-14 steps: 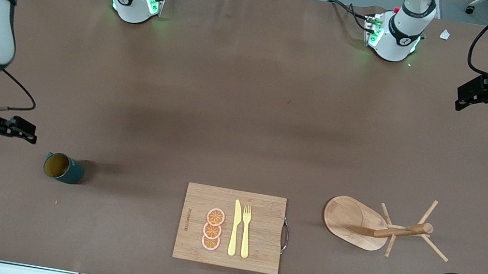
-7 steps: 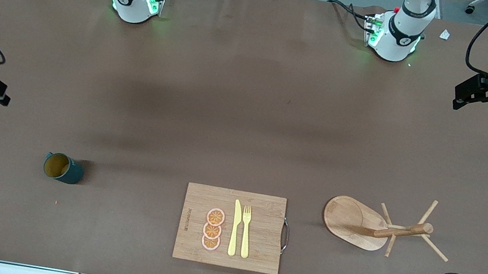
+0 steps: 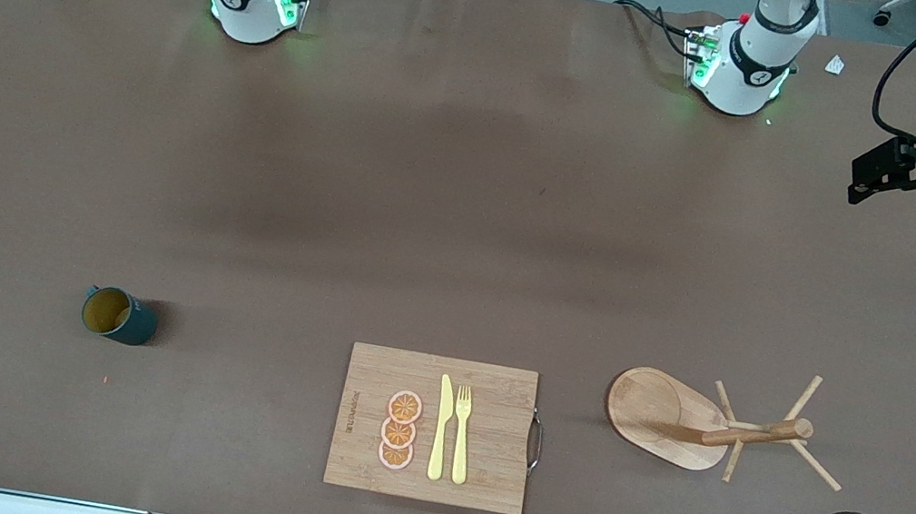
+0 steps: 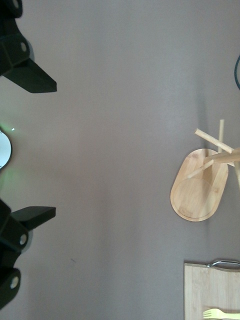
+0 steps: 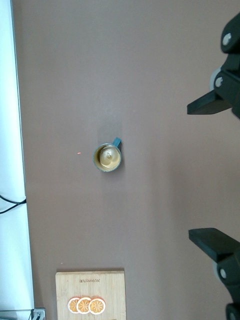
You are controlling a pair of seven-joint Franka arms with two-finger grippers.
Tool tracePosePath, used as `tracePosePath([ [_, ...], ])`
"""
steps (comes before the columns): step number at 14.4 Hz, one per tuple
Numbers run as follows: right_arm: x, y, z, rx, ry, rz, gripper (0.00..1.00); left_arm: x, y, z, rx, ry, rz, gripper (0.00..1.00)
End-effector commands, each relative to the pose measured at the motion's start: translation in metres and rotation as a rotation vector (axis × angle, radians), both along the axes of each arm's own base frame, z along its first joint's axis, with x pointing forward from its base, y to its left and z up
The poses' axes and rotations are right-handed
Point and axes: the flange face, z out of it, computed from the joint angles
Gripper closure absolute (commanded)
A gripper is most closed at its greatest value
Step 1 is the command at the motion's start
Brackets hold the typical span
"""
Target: Transfer cup from left to right arm and place
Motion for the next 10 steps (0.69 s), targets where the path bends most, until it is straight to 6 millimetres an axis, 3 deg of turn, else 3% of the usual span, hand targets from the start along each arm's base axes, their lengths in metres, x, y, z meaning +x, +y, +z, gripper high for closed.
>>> tracePosePath([
  [1, -0.013, -0.001, -0.027, -0.02, 0.047, -0.018, 0.0, -0.001, 0.0, 0.004, -0.01, 0.013, -0.01, 0.0],
  [10, -0.014, -0.014, -0.012, -0.031, 0.025, -0.037, 0.0, -0.002, -0.003, 0.005, 0.003, 0.012, -0.016, 0.0],
])
